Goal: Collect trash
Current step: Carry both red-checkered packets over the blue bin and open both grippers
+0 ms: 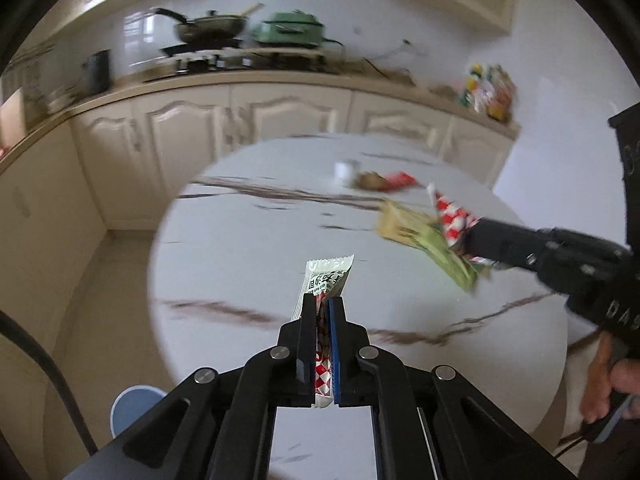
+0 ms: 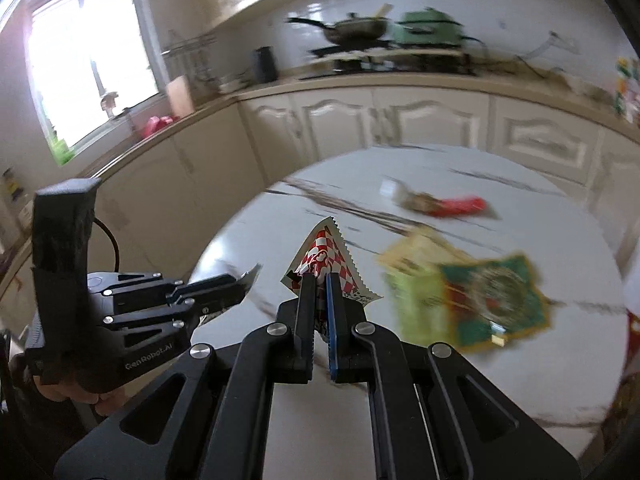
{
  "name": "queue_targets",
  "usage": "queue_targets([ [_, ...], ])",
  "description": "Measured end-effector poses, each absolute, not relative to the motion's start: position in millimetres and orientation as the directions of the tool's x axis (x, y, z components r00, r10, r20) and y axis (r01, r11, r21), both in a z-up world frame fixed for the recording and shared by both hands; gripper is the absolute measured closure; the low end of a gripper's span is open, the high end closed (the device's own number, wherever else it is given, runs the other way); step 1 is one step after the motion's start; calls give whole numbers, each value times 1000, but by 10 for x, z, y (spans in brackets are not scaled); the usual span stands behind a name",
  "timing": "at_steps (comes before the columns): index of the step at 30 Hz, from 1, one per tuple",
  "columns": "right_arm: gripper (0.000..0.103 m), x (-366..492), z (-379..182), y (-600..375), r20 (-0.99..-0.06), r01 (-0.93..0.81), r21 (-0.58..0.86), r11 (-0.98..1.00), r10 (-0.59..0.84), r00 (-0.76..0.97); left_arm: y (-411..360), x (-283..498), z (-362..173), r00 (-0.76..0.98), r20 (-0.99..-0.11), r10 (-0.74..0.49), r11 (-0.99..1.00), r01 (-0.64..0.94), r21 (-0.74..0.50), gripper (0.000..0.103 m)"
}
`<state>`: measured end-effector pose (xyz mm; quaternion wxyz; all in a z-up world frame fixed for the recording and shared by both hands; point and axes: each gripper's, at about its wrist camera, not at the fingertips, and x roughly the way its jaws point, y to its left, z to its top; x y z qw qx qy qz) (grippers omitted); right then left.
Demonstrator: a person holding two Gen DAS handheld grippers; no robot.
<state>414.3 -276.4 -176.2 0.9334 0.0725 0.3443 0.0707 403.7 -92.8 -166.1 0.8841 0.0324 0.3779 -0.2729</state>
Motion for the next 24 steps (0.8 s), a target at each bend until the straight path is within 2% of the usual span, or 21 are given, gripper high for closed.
queue_targets([
  [6, 97, 4554, -1732, -1714, -631, -275, 168, 947, 318, 708, 302, 3867, -1714, 670, -668, -324, 945, 270, -187, 101],
  [13, 97, 5027, -2082, -351, -686, -462, 155, 873, 432, 586, 1622, 3724, -2154, 674, -712, -196, 969, 22, -246, 101],
  [18, 97, 5363, -2582, 454, -757, -531, 157, 833, 447, 477, 2295, 3880, -2707, 603, -782, -157, 954, -112, -278, 101],
  [24, 97, 5944, -3464, 996, -837, -517, 243, 820, 447, 316, 2777, 4283, -3428, 495, -854, -158, 940, -189, -284, 101],
])
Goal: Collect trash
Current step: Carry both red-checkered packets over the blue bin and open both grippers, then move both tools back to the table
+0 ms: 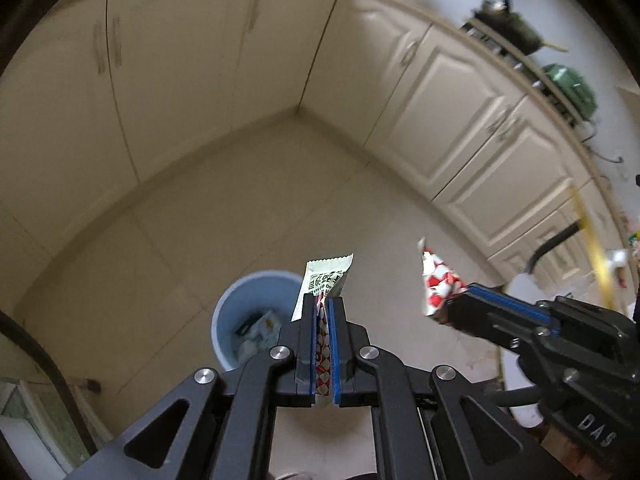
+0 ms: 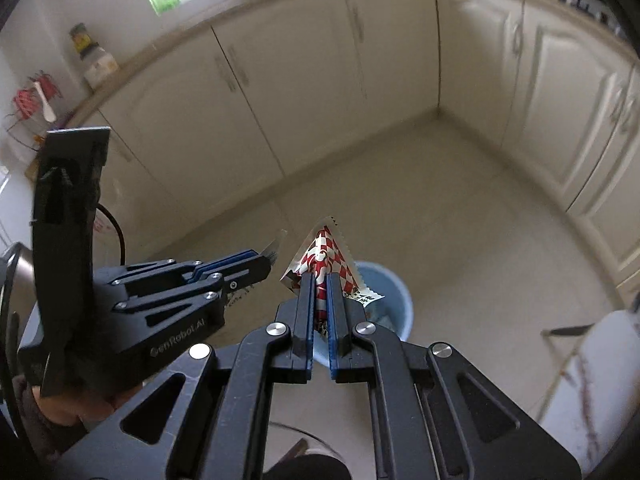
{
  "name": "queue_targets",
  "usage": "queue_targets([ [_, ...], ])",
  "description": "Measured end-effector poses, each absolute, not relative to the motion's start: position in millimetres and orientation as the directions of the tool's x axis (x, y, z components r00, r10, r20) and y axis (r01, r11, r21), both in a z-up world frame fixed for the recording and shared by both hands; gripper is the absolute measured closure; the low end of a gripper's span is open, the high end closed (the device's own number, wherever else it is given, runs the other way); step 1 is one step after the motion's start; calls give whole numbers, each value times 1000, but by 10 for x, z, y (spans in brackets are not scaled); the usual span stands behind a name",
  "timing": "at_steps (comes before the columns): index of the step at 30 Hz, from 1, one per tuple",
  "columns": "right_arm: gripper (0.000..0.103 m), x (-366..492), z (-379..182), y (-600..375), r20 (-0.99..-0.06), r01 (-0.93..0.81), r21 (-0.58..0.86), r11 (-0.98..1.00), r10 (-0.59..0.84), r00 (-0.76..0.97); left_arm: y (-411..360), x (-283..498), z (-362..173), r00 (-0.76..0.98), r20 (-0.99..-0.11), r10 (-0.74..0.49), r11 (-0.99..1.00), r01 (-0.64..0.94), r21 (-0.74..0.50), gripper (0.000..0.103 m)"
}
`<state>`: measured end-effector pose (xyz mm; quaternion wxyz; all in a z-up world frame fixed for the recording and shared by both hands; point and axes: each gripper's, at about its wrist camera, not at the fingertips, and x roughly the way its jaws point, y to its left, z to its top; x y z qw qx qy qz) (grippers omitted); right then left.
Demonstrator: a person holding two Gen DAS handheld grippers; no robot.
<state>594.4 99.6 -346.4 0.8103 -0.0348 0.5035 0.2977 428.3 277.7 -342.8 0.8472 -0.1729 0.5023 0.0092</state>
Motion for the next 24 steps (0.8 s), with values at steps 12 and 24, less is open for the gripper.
queue_targets([
  [12, 93, 6446, -4545, 1255, -894, -482, 295, 825, 416, 164, 3329, 5246, -4362, 350, -925, -147, 928, -275, -252, 84],
  [24, 90, 6533, -4634, 1180, -869, -440, 371, 818, 473, 146, 3499, 5451, -4223, 379, -918, -118, 896, -357, -263, 53],
])
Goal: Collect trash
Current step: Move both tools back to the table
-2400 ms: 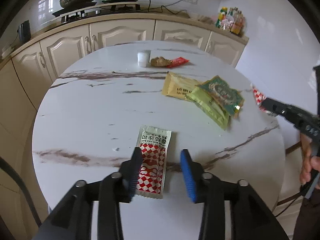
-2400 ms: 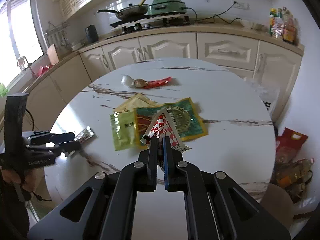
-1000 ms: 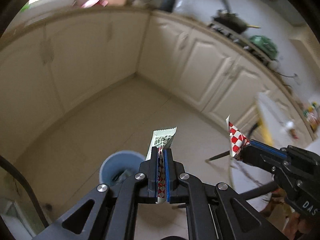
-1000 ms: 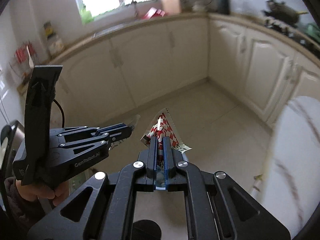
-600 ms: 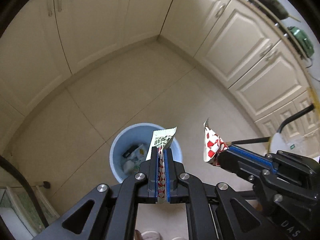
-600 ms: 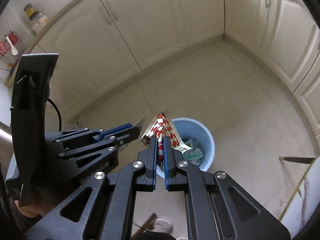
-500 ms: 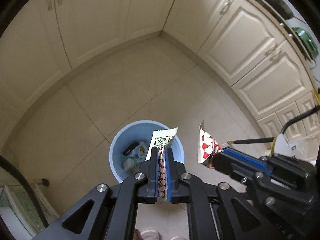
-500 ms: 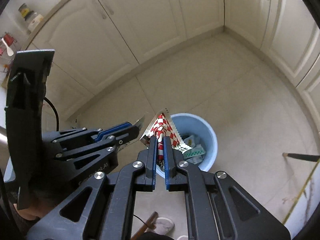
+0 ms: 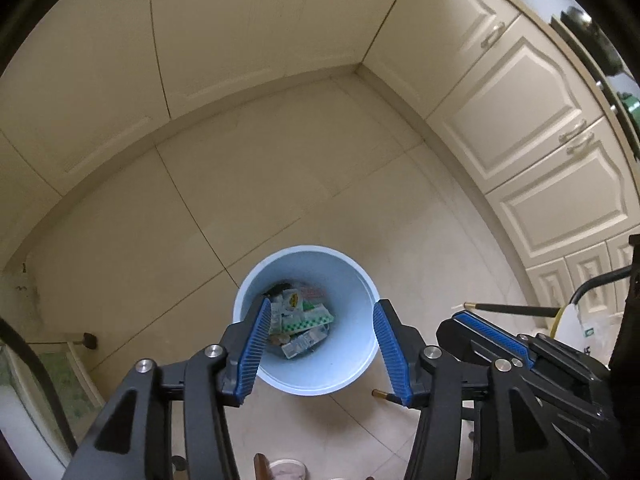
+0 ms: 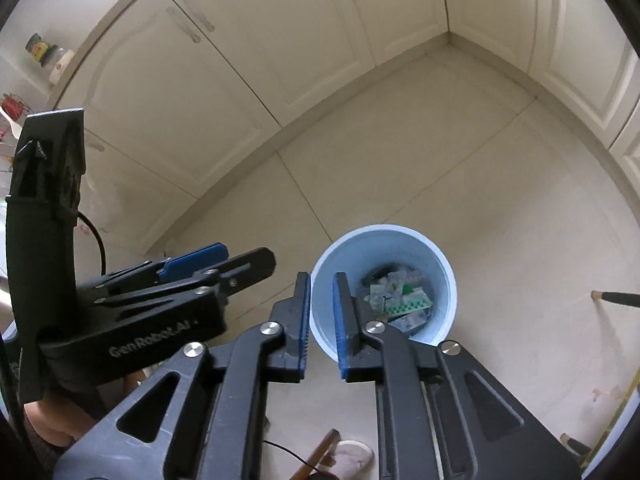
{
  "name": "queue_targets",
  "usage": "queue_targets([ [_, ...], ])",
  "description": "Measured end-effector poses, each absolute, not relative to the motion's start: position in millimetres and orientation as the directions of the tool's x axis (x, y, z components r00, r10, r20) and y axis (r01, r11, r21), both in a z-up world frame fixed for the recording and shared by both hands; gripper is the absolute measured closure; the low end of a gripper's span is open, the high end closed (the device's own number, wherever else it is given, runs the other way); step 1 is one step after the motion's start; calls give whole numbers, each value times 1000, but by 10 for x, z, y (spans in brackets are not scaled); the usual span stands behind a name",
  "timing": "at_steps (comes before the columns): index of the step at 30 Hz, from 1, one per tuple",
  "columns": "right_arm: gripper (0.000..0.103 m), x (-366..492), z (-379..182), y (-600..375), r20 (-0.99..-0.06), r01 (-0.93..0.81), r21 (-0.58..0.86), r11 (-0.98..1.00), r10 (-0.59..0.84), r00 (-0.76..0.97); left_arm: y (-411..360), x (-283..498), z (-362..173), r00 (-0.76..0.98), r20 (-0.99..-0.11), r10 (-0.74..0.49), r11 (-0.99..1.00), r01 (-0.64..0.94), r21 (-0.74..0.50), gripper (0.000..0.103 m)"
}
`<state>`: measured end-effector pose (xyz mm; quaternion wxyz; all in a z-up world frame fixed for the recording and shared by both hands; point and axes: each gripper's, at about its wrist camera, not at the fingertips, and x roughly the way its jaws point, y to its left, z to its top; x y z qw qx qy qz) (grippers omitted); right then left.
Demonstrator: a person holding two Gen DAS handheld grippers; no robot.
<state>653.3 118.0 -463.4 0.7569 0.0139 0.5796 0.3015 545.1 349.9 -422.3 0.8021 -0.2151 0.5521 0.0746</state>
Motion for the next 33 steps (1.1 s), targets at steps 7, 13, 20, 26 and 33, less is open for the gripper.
queue_targets([
  [7, 69, 6293, -4090, 999, -847, -439, 322, 839, 462, 263, 3440, 5293, -3599, 507, -856, -97, 891, -339, -302, 53],
  [13, 41, 5951, -3266, 643, -800, -413, 256, 874, 432, 416, 3003, 4991, -2773, 651, -757, -51, 916, -271, -295, 51],
  [20, 4, 5217, -2126, -200, -648, -328, 188, 926, 368, 667, 2163, 4297, -1805, 850, -526, 5, 961, -150, -233, 23],
  [26, 0, 4629, -1254, -924, -491, -213, 120, 970, 245, 836, 1176, 3659, -1316, 942, -334, -19, 989, -31, -144, 13],
  [33, 0, 3891, -804, -1662, -366, -30, 51, 998, 47, 929, -3, 2854, -1297, 972, -210, -109, 994, 100, -54, 8],
])
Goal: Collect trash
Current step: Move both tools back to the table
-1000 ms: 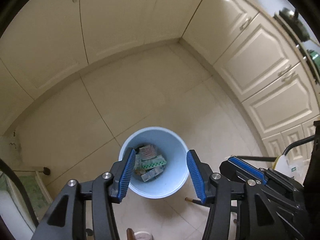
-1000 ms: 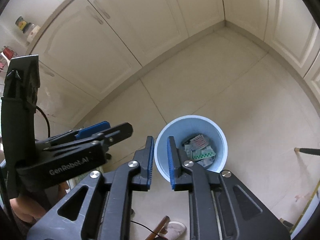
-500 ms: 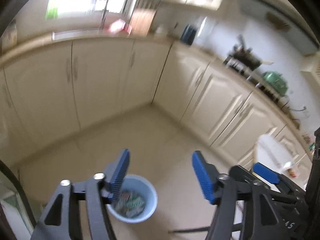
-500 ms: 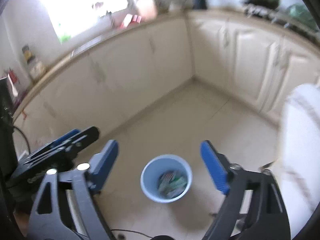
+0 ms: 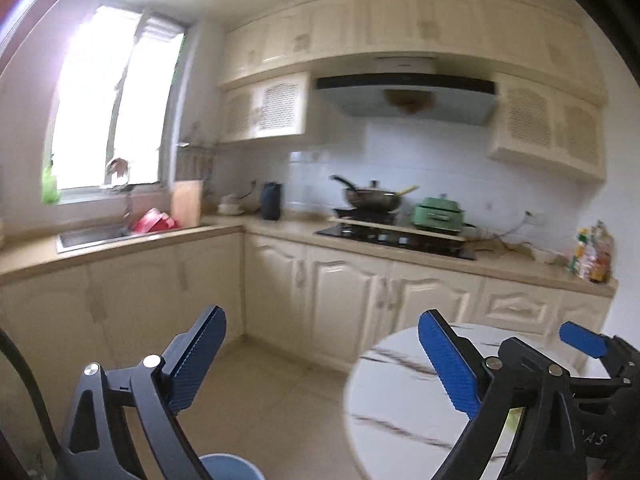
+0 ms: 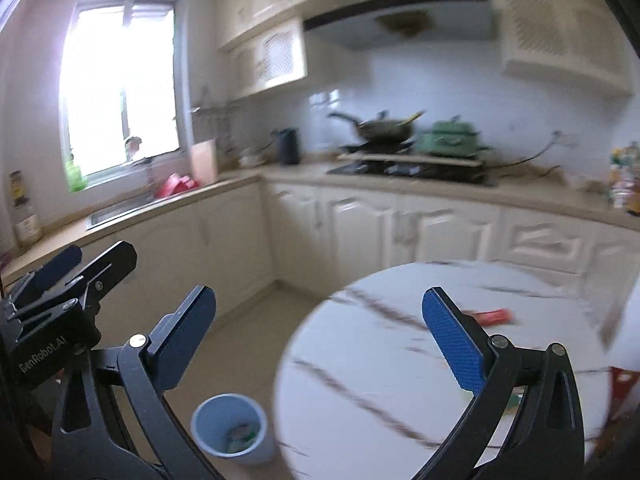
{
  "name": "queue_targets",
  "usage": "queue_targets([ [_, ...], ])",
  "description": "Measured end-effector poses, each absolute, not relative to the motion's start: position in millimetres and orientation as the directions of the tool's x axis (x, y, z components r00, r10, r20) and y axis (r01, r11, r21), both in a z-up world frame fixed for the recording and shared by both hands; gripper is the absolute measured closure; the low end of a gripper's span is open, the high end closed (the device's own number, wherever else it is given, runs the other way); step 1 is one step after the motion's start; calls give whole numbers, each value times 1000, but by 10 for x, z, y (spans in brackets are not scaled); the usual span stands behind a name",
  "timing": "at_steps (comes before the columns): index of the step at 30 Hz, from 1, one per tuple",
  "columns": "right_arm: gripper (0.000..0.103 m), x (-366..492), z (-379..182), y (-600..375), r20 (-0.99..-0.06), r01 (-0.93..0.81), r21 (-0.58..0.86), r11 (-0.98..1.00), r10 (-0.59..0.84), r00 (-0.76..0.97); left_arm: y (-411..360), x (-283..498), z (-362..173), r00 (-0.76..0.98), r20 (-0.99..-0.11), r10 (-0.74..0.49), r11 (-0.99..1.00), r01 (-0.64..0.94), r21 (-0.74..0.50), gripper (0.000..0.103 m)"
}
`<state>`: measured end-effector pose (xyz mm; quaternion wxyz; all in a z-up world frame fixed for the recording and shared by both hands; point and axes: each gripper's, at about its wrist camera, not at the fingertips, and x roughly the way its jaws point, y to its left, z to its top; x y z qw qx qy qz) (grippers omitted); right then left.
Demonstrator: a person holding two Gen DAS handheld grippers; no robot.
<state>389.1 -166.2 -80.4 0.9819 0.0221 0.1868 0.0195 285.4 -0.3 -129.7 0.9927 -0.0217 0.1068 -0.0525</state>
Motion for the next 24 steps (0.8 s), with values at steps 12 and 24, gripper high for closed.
queue_targets([
  [12, 0, 3264, -802, -2986, -381, 195, 73, 978, -153, 912, -719, 2438, -1246, 925, -279, -257, 961, 274, 25, 2],
  [24, 0, 3663, -1108, -3733, -452, 270, 31, 962, -228, 862, -1663, 3757, -1227, 855, -412, -315, 935, 353, 17, 2],
])
